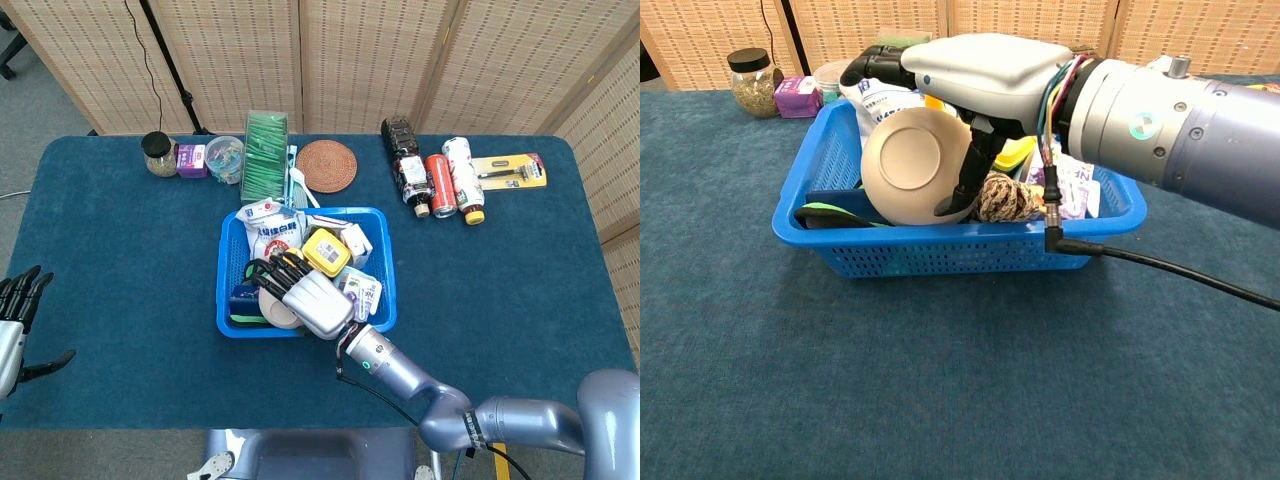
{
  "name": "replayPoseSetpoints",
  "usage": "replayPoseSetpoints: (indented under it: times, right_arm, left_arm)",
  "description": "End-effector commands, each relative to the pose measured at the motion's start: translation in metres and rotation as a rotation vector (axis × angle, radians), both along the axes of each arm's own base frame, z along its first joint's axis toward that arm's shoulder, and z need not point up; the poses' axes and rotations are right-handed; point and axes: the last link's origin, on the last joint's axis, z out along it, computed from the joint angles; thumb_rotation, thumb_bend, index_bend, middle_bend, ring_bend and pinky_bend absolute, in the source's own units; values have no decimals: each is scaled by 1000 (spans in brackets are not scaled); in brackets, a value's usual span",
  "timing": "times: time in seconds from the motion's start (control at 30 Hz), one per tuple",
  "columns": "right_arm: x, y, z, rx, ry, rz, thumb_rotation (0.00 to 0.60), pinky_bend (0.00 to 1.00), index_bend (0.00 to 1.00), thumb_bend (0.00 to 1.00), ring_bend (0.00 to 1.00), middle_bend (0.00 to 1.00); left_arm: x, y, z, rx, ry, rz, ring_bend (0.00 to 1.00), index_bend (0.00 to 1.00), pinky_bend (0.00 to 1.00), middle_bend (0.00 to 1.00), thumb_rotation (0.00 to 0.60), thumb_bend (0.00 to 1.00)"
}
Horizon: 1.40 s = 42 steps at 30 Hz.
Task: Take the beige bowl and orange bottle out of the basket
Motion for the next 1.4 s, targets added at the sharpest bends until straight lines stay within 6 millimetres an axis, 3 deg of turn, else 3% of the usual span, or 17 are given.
replayPoseSetpoints:
  times: [0.03, 0.23, 0.43, 0.57, 0.8, 1.17, 1.4]
  right_arm:
    - [0, 1, -2, 7, 9, 1, 600, 171, 20, 0, 10, 2]
    - [2, 1, -8, 20, 1, -12, 600, 232, 111, 0, 57, 67]
    - [5, 3, -10, 32, -39, -19, 600, 339, 275, 0, 173, 197]
    - [7, 3, -10, 11, -75, -5, 600, 382, 364, 79, 220, 251]
    - [7, 3, -5, -13, -126, 16, 600, 413, 402, 219, 259, 292]
    - [8, 1, 10, -47, -169, 30, 600, 421, 419, 250, 269, 307]
    - [5, -4, 38, -113, -198, 31, 600, 421, 429, 255, 274, 311]
  left_arm:
    - [0, 0, 1, 1, -1, 1, 0, 0, 0, 0, 600, 64]
    - [-1, 1, 1, 2, -3, 4, 0, 0, 0, 0, 600, 63]
    - [-2, 1, 3, 6, -9, 6, 0, 0, 0, 0, 600, 63]
    - [-2, 1, 3, 7, -9, 5, 0, 0, 0, 0, 600, 63]
    - [-2, 2, 3, 6, -10, 7, 0, 0, 0, 0, 600, 63]
    - [-2, 2, 1, 2, -4, 8, 0, 0, 0, 0, 600, 64]
    - [-3, 4, 1, 1, -4, 15, 0, 0, 0, 0, 600, 64]
